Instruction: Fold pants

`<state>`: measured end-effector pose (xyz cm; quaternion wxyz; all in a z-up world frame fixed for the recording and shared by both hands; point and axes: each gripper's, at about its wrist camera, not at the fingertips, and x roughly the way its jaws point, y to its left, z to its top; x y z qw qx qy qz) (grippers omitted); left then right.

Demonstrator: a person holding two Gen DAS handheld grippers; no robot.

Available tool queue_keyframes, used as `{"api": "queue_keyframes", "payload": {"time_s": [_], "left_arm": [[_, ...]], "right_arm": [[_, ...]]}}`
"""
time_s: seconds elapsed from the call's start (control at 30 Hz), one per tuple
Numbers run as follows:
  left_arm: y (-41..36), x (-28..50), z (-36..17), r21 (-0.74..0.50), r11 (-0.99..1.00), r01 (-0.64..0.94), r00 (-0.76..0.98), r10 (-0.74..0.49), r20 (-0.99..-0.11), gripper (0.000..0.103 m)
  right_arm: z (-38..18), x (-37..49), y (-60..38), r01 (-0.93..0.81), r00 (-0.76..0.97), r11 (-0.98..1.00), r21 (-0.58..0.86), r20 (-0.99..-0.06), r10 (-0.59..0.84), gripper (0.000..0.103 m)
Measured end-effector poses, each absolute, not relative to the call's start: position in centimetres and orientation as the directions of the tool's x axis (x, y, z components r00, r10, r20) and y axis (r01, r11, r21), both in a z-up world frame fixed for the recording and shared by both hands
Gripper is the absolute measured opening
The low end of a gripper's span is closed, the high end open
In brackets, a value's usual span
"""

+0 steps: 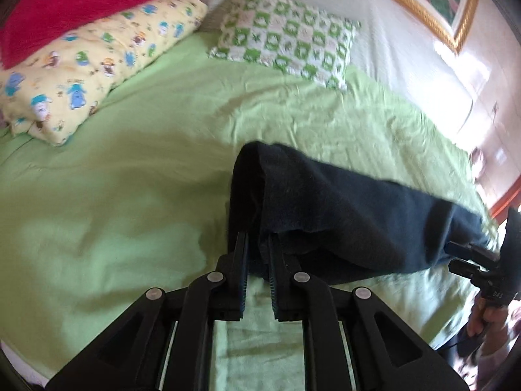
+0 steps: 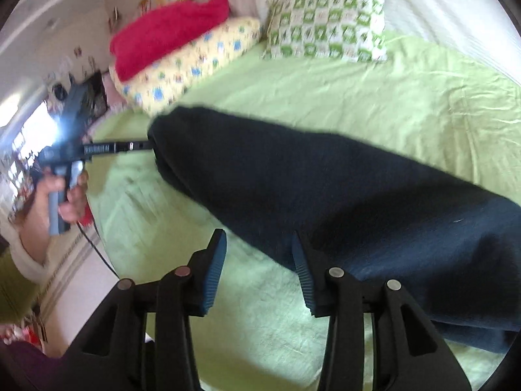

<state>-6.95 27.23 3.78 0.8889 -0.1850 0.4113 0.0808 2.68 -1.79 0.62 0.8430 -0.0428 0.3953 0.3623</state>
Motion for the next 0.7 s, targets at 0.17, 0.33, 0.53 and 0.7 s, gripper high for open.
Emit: {"api": "queue_keyframes", "payload": {"time_s": [0.17, 0.33, 0.53, 0.7], "left_arm": [[26.1, -7.8, 5.6, -0.354, 0.887, -0.295, 0.684, -0.063, -0.727, 0.022], [23.2, -6.5, 6.7, -0.364, 0.900, -0.242, 0.701, -0.097, -0.706, 0.038], [20.8, -5.2, 6.5, -0.417, 0.886, -0.204, 0.705, -0.163, -0.690, 0.039], [19.8, -5.4, 6.3, -0.453, 0.868, -0.204, 0.711, -0.187, -0.678, 0.046]], "right_arm": [[2.3, 2.4, -3.9, -0.591, 0.491, 0.765, 0.255, -0.639, 0.593, 0.053], [2.7, 2.2, -6.0, -0.538, 0.522, 0.786, 0.305, -0.612, 0.595, 0.053], [3.2, 1.6, -8.3, -0.491, 0.552, 0.800, 0.346, -0.586, 0.593, 0.054], [3.5, 1.2, -9.2, -0.469, 0.563, 0.791, 0.393, -0.558, 0.610, 0.055]]}}
